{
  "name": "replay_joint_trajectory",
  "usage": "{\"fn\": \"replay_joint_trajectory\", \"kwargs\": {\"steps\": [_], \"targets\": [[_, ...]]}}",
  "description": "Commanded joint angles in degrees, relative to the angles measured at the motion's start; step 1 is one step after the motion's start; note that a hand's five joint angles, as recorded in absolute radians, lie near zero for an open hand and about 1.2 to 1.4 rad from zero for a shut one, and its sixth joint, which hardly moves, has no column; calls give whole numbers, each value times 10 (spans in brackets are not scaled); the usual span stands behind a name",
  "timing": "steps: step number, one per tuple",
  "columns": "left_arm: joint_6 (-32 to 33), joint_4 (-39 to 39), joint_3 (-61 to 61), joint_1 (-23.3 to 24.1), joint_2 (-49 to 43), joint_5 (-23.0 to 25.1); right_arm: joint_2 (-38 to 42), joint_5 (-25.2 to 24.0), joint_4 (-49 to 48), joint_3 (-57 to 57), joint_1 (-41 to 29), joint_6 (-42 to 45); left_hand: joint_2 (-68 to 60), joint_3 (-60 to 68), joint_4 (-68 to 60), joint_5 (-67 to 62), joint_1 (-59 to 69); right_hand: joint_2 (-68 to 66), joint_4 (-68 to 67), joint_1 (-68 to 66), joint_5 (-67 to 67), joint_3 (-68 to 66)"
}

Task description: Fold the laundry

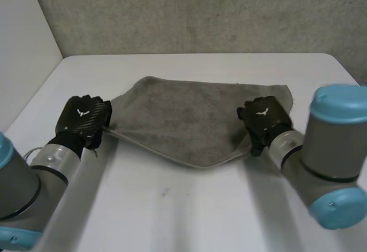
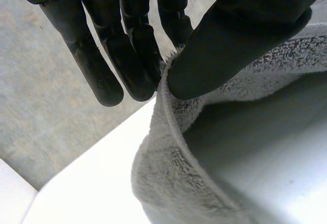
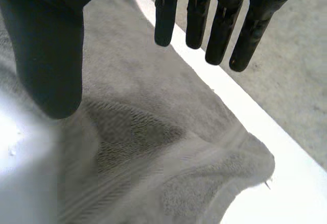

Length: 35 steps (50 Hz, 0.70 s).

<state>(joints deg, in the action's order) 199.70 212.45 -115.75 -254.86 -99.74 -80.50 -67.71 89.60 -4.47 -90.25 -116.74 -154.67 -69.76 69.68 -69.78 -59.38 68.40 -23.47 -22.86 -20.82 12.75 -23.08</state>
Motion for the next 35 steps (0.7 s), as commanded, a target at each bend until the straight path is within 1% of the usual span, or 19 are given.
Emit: {"fn": "replay_joint_trajectory", "kwargs": {"steps": [1, 5, 7, 10, 11, 12, 13, 14, 15, 16, 20, 21, 22, 24, 25, 27, 28, 30, 35], "targets": [[5, -2, -29, 0, 75, 0, -32, -55, 125, 25, 72, -19, -102, 103, -102, -106, 116, 23, 17, -4, -16, 19], [5, -10, -27, 1, 83, 0, -31, -60, 129, 17, 93, -20, -102, 103, -102, -106, 116, 23, 17, -4, -16, 19], [4, -18, -20, 2, 89, 0, -32, -65, 127, -4, 114, -21, -102, 103, -102, -106, 116, 23, 17, -4, -16, 19], [4, -21, -15, 2, 92, 0, -33, -71, 122, -27, 122, -28, -102, 103, -102, -106, 116, 23, 17, -4, -16, 19], [1, -61, 58, 31, 111, -2, -60, -70, 88, -82, 122, -143, -102, 103, -102, -106, 116, 76, 70, 50, -69, 73], [0, -75, 78, 41, 117, -3, -60, -70, 88, -82, 122, -143, -102, 103, -102, -106, 116, 77, 71, 50, -69, 73], [0, -91, 100, 52, 122, -3, -63, -72, 86, -88, 123, -177, -102, 103, -102, -106, 116, 88, 82, 62, -81, 84], [0, -91, 100, 53, 122, -3, -66, -73, 85, -93, 117, -206, -102, 103, -102, -106, 116, 98, 92, 72, -91, 95], [0, -105, 120, 61, 125, -3, -66, -73, 85, -93, 117, -207, -102, 103, -102, -106, 116, 98, 92, 72, -91, 95], [0, -120, 140, 70, 125, -4, -69, -73, 84, -98, 111, -228, -102, 103, -102, -106, 116, 112, 106, 85, -105, 108], [0, -143, 177, 89, 126, -4, -65, -73, 84, -101, 92, -249, -102, 103, -102, -106, 116, 117, 111, 91, -110, 113], [0, -153, 192, 100, 126, -5, -60, -72, 83, -99, 74, -249, -102, 103, -102, -106, 116, 117, 111, 91, -110, 113], [0, -153, 192, 100, 126, -5, -55, -70, 82, -97, 57, -248, -102, 103, -102, -106, 116, 117, 111, 91, -110, 113], [0, -173, 220, 120, 126, -7, -50, -72, 78, -95, 48, -249, -102, 103, -102, -106, 116, 117, 111, 91, -110, 113], [0, -173, 221, 120, 126, -7, -50, -72, 78, -95, 48, -249, -102, 103, -102, -106, 116, 117, 111, 91, -110, 113], [0, -193, 245, 142, 126, -9, -37, -72, 63, -94, 37, -250, -102, 103, -102, -106, 116, 117, 111, 91, -110, 113], [0, -194, 245, 142, 126, -9, -37, -72, 63, -94, 37, -250, -102, 103, -102, -106, 116, 117, 111, 91, -110, 113], [0, -208, 264, 160, 126, -11, -27, -72, 46, -93, 31, -258, -102, 103, -102, -106, 116, 120, 114, 94, -113, 116], [0, -213, 284, 175, 126, -11, 0, -58, 7, -80, 6, -270, -102, 103, -102, -106, 116, 120, 114, 94, -113, 116]]}}
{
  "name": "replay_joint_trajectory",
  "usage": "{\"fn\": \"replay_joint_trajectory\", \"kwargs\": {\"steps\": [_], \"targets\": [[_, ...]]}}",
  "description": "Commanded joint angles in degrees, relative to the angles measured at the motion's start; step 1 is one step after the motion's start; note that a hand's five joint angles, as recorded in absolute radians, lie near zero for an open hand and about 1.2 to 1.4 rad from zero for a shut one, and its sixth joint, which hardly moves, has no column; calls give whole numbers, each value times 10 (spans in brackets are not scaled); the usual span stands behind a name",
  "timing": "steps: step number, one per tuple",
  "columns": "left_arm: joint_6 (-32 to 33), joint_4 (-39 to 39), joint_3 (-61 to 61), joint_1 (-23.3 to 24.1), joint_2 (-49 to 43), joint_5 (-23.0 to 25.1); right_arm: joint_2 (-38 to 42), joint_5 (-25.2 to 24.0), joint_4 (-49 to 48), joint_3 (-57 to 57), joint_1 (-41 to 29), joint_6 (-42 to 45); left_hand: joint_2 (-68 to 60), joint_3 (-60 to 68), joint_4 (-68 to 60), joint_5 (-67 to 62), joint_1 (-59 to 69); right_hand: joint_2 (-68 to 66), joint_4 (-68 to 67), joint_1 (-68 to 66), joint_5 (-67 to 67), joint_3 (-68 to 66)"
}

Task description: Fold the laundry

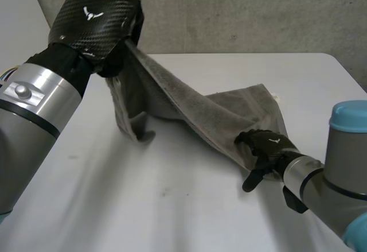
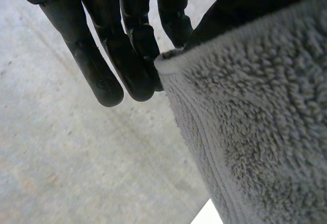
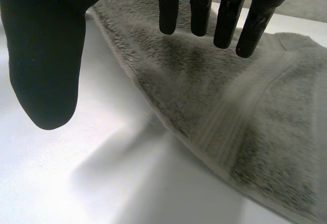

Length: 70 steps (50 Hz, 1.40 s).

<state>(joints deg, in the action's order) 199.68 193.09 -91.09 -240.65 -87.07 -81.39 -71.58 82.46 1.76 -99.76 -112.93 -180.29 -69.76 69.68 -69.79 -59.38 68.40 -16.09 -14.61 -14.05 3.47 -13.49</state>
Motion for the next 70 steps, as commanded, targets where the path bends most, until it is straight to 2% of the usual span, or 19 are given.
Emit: {"fn": "replay_joint_trajectory", "kwargs": {"steps": [1, 7, 10, 11, 12, 14, 20, 23, 28, 30, 35, 45, 53, 58, 60, 63, 65, 66, 70], "targets": [[0, -19, 37, 33, -1, -3, 39, 13, -55, 15, -32, -14, -102, 103, -102, -106, 116, 47, 32, 26, -20, 21], [0, -20, 54, 33, 1, -22, 96, 88, -99, 45, -38, -45, -102, 103, -102, -106, 116, -26, -41, -46, 52, -52], [-1, -20, 56, 32, 1, -29, 120, 132, -116, 61, -36, -44, -102, 103, -102, -106, 116, -149, -163, -169, 175, -175], [-1, -20, 56, 30, 1, -31, 128, 147, -127, 66, -33, -44, -102, 103, -102, -106, 116, -288, -303, -309, 315, -314], [-1, -20, 56, 30, 1, -31, 128, 147, -128, 66, -33, -44, -102, 103, -102, -106, 116, -290, -305, -310, 316, -316], [0, -21, 53, 26, 4, -31, 122, 164, -159, 62, -30, -39, -102, 103, -102, -106, 116, -638, -652, -658, 664, -664], [4, -20, 36, 2, 11, -29, 59, 162, -203, 46, 22, -15, -102, 103, -102, -106, 116, -639, -654, -659, 665, -665], [4, -19, 17, -43, 13, -27, -14, 144, -204, 37, 83, 50, -102, 103, -102, -106, 116, -639, -654, -659, 665, -665], [4, -22, -15, -103, 13, -17, -84, 66, -164, 38, 128, 202, -102, 103, -102, -106, 116, -639, -654, -659, 665, -665], [5, -23, -44, -122, 12, -1, -129, 25, -91, 42, 127, 327, -102, 103, -102, -106, 116, -639, -654, -659, 665, -665], [6, -31, -95, -133, 3, 33, -175, 12, 22, 47, 130, 446, -102, 103, -102, -106, 116, -639, -654, -659, 665, -665], [68, -123, -139, -135, -99, 64, -172, 2, 161, 48, 120, 516, -102, 103, -102, -106, 116, -639, -654, -659, 665, -665], [136, -165, -82, -134, -198, 62, -51, 21, 167, 76, 81, 598, -102, 103, -102, -106, 116, -639, -654, -659, 665, -665], [137, -148, 32, -134, -242, 55, 18, 73, 157, 188, 67, 607, -102, 103, -102, -106, 116, -639, -654, -659, 665, -665], [136, -137, 80, -133, -253, 48, 63, 115, 128, 305, 38, 601, -102, 103, -102, -106, 116, -639, -654, -659, 665, -665], [135, -98, 186, -127, -270, 15, 79, 126, 96, 364, 30, 597, -102, 103, -102, -106, 116, -639, -654, -659, 665, -665], [121, -39, 297, -120, -284, -27, 97, 134, -6, 464, 22, 579, -102, 103, -102, -106, 116, -639, -654, -659, 665, -665], [121, -39, 297, -119, -284, -27, 97, 134, -6, 465, 22, 579, -102, 103, -102, -106, 116, -639, -654, -659, 665, -665], [64, 66, 420, -99, -289, -86, 93, 136, -232, 514, 17, 548, -102, 103, -102, -106, 116, -639, -654, -659, 665, -665]]}}
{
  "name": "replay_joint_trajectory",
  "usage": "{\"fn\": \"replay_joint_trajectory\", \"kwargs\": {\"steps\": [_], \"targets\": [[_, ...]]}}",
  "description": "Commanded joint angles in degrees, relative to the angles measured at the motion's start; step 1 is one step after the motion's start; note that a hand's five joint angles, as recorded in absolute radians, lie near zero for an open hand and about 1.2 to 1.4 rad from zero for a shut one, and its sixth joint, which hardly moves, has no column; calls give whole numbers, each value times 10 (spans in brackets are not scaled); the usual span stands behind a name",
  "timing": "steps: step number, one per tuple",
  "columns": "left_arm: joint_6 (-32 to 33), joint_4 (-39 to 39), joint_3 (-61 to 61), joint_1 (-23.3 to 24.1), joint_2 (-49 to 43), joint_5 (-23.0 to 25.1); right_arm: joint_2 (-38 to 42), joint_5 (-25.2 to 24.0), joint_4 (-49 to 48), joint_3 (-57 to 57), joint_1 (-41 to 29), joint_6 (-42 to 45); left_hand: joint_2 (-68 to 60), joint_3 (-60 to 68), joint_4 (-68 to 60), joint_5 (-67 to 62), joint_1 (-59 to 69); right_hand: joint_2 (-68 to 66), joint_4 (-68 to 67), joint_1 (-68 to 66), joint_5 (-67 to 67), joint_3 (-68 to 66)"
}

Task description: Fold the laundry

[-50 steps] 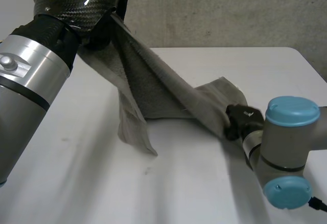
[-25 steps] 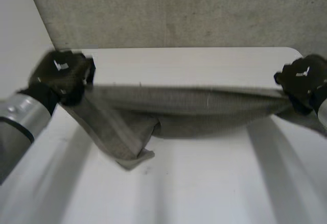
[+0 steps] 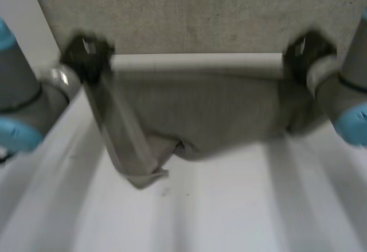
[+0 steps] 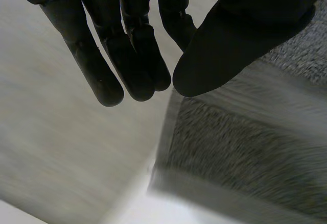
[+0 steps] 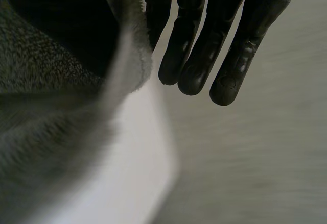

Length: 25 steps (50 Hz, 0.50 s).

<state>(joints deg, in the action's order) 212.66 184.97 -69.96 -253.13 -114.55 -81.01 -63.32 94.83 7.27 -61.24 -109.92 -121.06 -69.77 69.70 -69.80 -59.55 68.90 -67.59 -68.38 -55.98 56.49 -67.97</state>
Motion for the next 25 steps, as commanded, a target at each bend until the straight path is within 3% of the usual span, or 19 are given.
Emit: {"fn": "replay_joint_trajectory", "kwargs": {"steps": [1, 5, 12, 17, 25], "targets": [[-66, 147, 209, 26, -15, -90, 0, 11, -359, 119, -13, -49, -102, 103, -102, -105, 111, -124, -116, -240, 135, -120], [-113, 222, 218, 28, 6, -129, -32, 11, -447, 79, -15, -51, -102, 103, -102, -105, 111, -124, -116, -240, 135, -120], [-138, 231, 105, 20, 39, -128, -55, -31, -436, -11, -18, -57, -102, 103, -102, -105, 111, -124, -116, -240, 135, -120], [-140, 233, -23, 16, 58, -113, -56, -81, -377, -126, -11, -58, -102, 103, -102, -105, 111, -124, -116, -240, 135, -120], [-133, 293, -253, 5, 36, -35, -12, -134, -307, -259, -2, -95, -102, 103, -102, -105, 111, -124, -116, -240, 135, -120]]}}
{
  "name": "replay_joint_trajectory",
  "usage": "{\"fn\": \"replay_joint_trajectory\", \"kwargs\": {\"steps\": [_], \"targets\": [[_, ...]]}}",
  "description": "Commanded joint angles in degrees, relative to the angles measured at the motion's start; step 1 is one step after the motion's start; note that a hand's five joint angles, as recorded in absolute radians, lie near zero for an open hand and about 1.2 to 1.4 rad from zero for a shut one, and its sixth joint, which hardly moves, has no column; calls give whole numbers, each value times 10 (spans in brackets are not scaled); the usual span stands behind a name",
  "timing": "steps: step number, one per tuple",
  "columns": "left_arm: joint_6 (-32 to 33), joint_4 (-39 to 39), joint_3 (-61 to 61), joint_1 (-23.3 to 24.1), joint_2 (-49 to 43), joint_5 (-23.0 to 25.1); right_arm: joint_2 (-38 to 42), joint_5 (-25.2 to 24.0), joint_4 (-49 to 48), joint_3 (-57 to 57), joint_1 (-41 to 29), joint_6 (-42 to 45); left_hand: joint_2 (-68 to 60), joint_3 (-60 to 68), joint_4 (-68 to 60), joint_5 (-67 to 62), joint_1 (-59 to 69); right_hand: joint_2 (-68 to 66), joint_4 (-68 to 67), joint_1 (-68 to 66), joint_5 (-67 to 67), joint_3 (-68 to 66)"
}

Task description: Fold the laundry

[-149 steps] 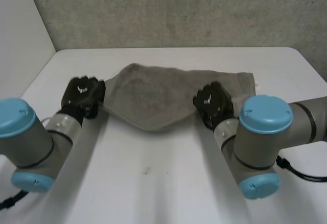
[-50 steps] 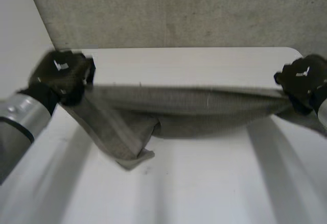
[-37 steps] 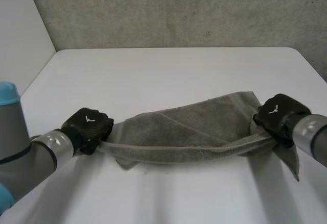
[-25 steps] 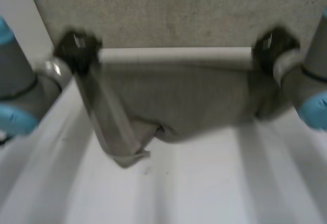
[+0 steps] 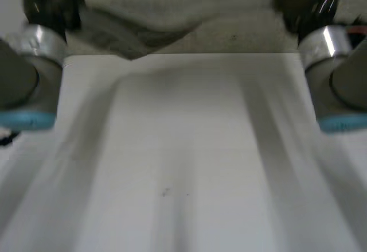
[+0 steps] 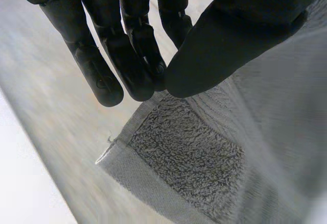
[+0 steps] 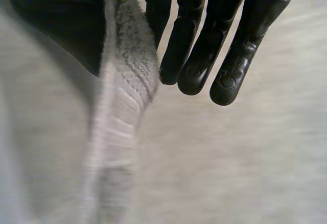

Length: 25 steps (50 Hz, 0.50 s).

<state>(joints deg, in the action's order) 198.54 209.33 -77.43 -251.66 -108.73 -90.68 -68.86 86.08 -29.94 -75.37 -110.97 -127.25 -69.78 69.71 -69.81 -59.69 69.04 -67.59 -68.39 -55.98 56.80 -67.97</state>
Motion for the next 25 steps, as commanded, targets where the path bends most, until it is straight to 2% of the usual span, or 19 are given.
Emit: {"fn": "replay_joint_trajectory", "kwargs": {"steps": [1, 3, 9, 11, 12, 13, 14, 16, 17, 19, 25], "targets": [[8, 49, -178, -9, -22, 62, 44, -47, 66, -118, 8, -34, -102, 103, -102, -103, 110, -124, -116, -240, 132, -120], [9, 59, -199, -10, -34, 67, 75, -50, 73, -145, 14, -57, -102, 103, -102, -103, 110, -124, -116, -240, 132, -120], [15, 68, -242, -30, -52, 67, 95, -46, 75, -169, 19, -100, -102, 103, -102, -103, 110, -124, -116, -240, 132, -120], [16, 68, -248, -37, -51, 67, 97, -46, 84, -181, 26, -148, -102, 103, -102, -103, 110, -9, -1, -125, 17, -6], [16, 68, -254, -45, -47, 68, 97, -46, 84, -181, 26, -148, -102, 103, -102, -103, 110, -9, -1, -125, 17, -5], [17, 68, -257, -56, -42, 70, 95, -45, 91, -183, 31, -176, -102, 103, -102, -103, 110, 81, 89, -35, -73, 85], [17, 68, -257, -56, -42, 70, 95, -45, 91, -183, 31, -176, -102, 103, -102, -103, 110, 82, 90, -34, -74, 86], [17, 67, -258, -62, -34, 69, 88, -43, 114, -186, 44, -235, -102, 103, -102, -103, 110, 332, 340, 216, -324, 335], [17, 67, -258, -62, -34, 69, 87, -43, 114, -186, 44, -235, -102, 103, -102, -103, 110, 333, 341, 217, -325, 337], [17, 67, -258, -63, -31, 69, 77, -41, 144, -188, 52, -294, -102, 103, -102, -103, 110, 432, 440, 316, -424, 436], [16, 66, -264, -68, -20, 68, 70, -15, 179, -188, 83, -394, -102, 103, -102, -103, 110, 437, 445, 321, -429, 441]]}}
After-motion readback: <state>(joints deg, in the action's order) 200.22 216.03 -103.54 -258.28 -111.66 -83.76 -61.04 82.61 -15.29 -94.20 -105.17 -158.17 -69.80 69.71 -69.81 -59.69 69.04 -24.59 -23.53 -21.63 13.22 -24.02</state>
